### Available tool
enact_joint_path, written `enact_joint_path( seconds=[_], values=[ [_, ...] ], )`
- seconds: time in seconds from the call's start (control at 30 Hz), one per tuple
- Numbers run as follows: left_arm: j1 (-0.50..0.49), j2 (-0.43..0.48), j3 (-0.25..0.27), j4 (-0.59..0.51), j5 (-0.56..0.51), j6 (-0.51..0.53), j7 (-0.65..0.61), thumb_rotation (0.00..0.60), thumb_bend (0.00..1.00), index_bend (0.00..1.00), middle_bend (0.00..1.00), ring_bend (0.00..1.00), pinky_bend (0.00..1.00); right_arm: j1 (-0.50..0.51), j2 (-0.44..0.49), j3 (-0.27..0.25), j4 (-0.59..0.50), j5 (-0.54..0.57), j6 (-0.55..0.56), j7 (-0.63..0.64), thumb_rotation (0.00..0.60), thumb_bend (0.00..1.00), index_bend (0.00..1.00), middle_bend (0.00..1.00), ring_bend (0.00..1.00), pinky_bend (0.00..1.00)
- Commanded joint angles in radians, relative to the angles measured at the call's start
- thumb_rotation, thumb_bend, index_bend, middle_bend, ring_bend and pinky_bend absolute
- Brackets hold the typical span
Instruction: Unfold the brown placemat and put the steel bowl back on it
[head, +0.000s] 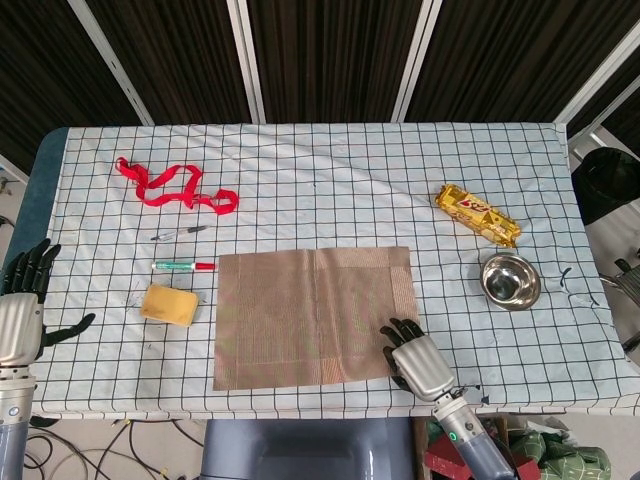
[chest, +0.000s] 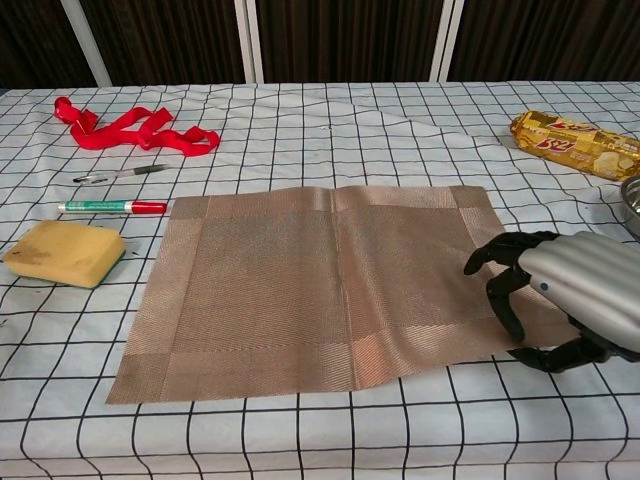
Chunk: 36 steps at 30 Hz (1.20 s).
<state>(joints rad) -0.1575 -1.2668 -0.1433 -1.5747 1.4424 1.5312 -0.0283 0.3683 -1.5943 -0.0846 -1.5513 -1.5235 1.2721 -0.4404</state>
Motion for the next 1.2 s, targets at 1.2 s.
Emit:
enact_joint_path(
  seconds=[1.2],
  values=[
    [0.000, 0.001, 0.002, 0.003, 0.007, 0.001, 0.009, 0.600, 0.03, 0.05, 0.00, 0.00, 0.00, 0.021, 0.144, 0.300, -0.062, 0.458, -0.044, -0.183, 0.600, 0.12, 0.34, 0.13, 0.06, 0.18]
  ],
)
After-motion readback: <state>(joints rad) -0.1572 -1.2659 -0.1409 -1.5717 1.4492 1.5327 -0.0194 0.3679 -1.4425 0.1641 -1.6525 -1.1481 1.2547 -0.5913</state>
